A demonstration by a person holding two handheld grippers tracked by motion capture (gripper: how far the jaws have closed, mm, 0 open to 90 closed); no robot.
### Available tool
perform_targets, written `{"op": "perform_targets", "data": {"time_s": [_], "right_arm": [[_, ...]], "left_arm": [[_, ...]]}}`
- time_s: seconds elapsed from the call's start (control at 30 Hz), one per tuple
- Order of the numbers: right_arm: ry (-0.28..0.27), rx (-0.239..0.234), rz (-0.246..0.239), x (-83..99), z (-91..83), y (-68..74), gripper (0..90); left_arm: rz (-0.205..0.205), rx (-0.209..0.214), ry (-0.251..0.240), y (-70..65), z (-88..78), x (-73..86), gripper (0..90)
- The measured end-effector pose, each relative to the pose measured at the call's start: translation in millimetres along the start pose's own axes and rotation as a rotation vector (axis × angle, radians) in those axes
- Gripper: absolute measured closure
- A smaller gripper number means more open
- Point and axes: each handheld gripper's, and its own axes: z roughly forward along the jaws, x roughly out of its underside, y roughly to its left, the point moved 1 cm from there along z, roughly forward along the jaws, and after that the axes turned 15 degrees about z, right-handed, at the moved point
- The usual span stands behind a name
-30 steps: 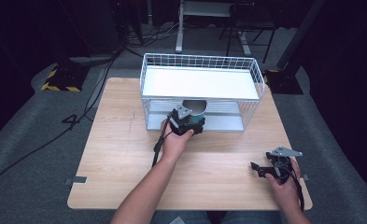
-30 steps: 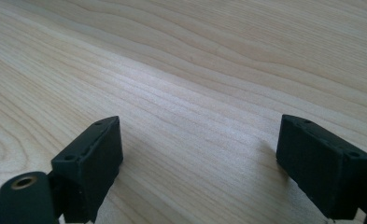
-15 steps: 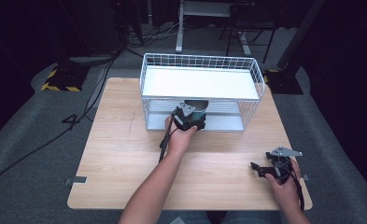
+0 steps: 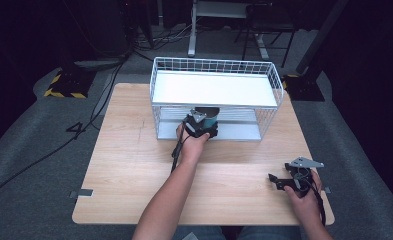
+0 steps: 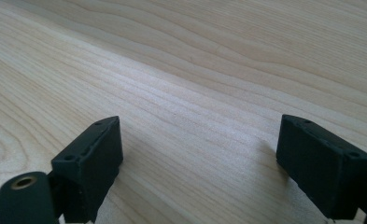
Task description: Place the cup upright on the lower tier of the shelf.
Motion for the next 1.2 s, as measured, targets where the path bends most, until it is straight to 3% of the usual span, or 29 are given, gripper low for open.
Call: {"op": "perform_targets", "data": {"time_s": [0.17, 0.3, 0.5, 0.57, 0.67, 0.87, 0.97, 1.2], "right_arm": [[0.000, 0.000, 0.000, 0.0, 0.0, 0.0, 15.0], [0.000, 0.000, 0.000, 0.0, 0.0, 0.0, 15.0], [0.000, 0.000, 0.000, 0.0, 0.0, 0.0, 15.0], [0.000, 0.000, 0.000, 0.0, 0.0, 0.0, 15.0], [0.000, 0.000, 0.000, 0.0, 0.0, 0.0, 15.0], [0.000, 0.000, 0.000, 0.0, 0.0, 0.0, 15.0], [0.000, 0.000, 0.000, 0.0, 0.0, 0.1, 15.0], [0.000, 0.000, 0.000, 0.0, 0.0, 0.0, 15.0]], "left_arm": [[-0.005, 0.004, 0.009, 0.3, 2.0, 4.8, 21.7], [0.026, -0.011, 0.008, 0.6, 3.0, 5.4, 21.6], [0.014, 0.015, 0.015, 2.8, 4.5, 7.7, 20.5], [-0.011, 0.027, 0.014, 2.4, 4.9, 8.8, 19.2], [0.004, 0.020, 0.013, 3.5, 4.6, 8.5, 20.5], [0.010, 0.029, 0.010, 2.2, -0.7, 6.4, 20.4], [0.047, 0.011, 0.041, 2.1, -5.2, 5.6, 21.9], [0.025, 0.029, 0.043, 0.2, -19.9, 5.7, 21.0]]}}
